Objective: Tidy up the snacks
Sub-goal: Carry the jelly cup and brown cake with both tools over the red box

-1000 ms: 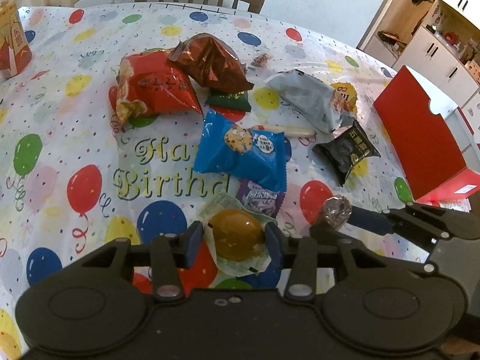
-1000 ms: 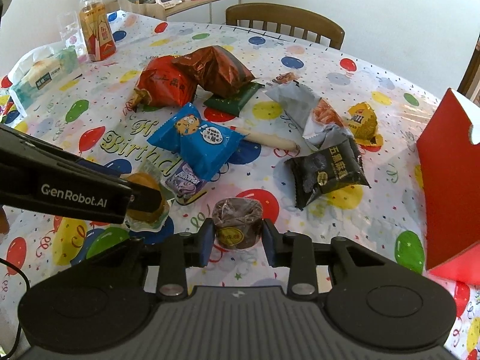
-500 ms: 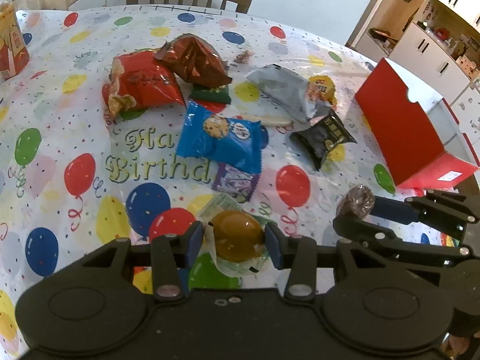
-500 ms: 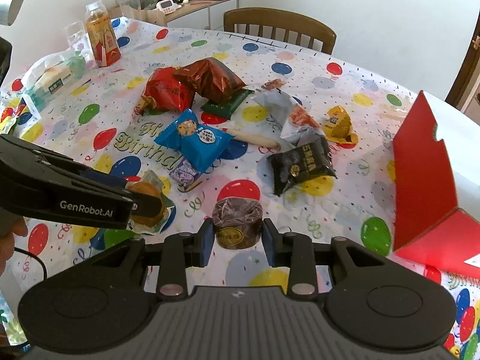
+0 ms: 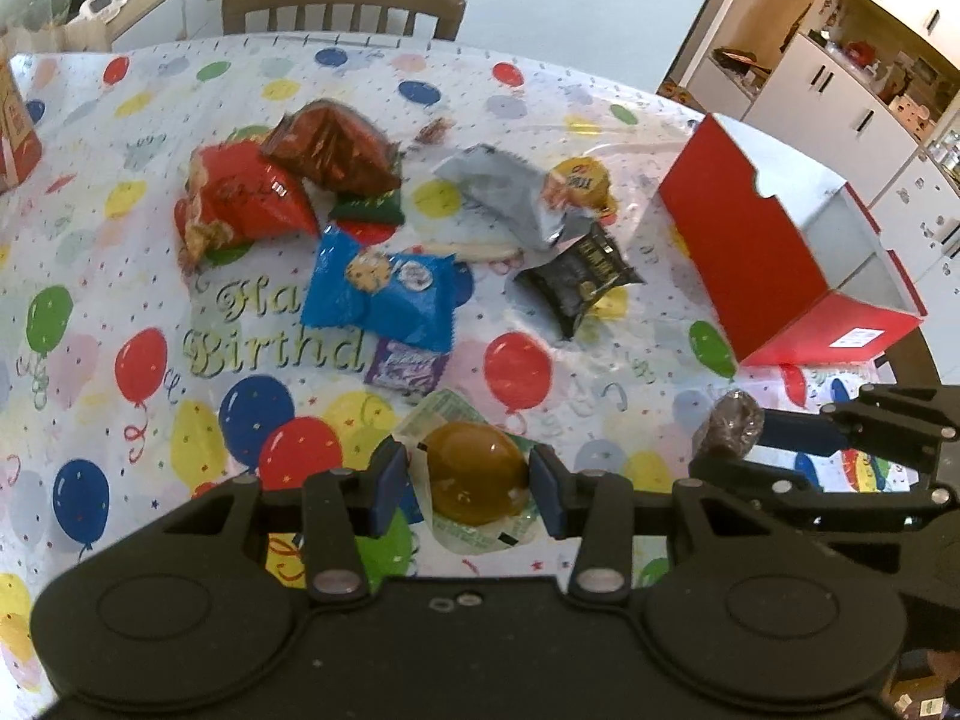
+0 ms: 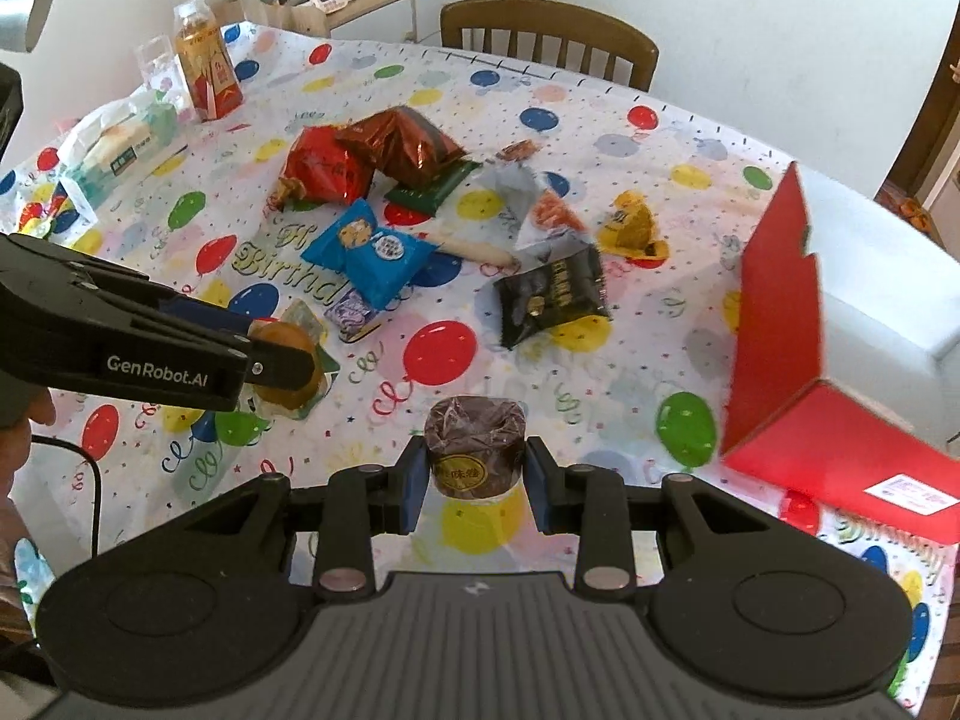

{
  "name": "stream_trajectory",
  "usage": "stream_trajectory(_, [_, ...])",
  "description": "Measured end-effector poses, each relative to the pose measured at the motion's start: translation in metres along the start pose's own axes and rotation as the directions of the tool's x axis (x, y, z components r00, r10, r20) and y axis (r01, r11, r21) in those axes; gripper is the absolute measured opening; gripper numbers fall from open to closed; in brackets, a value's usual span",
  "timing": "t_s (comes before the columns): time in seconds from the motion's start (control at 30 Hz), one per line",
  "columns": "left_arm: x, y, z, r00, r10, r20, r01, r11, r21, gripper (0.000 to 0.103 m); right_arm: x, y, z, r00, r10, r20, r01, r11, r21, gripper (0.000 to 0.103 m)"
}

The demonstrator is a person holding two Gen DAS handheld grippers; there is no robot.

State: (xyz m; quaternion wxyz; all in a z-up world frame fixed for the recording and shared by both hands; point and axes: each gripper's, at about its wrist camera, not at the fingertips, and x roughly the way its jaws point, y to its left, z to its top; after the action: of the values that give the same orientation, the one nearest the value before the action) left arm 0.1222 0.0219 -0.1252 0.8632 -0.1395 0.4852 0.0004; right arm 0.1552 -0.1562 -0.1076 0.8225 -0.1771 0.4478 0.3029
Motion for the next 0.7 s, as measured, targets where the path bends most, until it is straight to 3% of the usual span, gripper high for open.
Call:
stream_trajectory(0.3, [-0.015, -0.041, 0.028, 0.999, -0.023, 0.023, 0.022, 0.999, 0.042, 0.043, -0.037, -0.048, 0.016, 1.000, -0.004, 0.028, 0.004, 1.000, 0.005, 0.033])
stream_trajectory(0.7, [-0.024, -0.129, 0.084, 0.993, -0.079, 0.088, 0.065, 0.986, 0.155, 0.043, -0.071, -0.143, 0.026, 0.992, -0.080, 0.100, 0.073, 0.995, 0.065, 0.033])
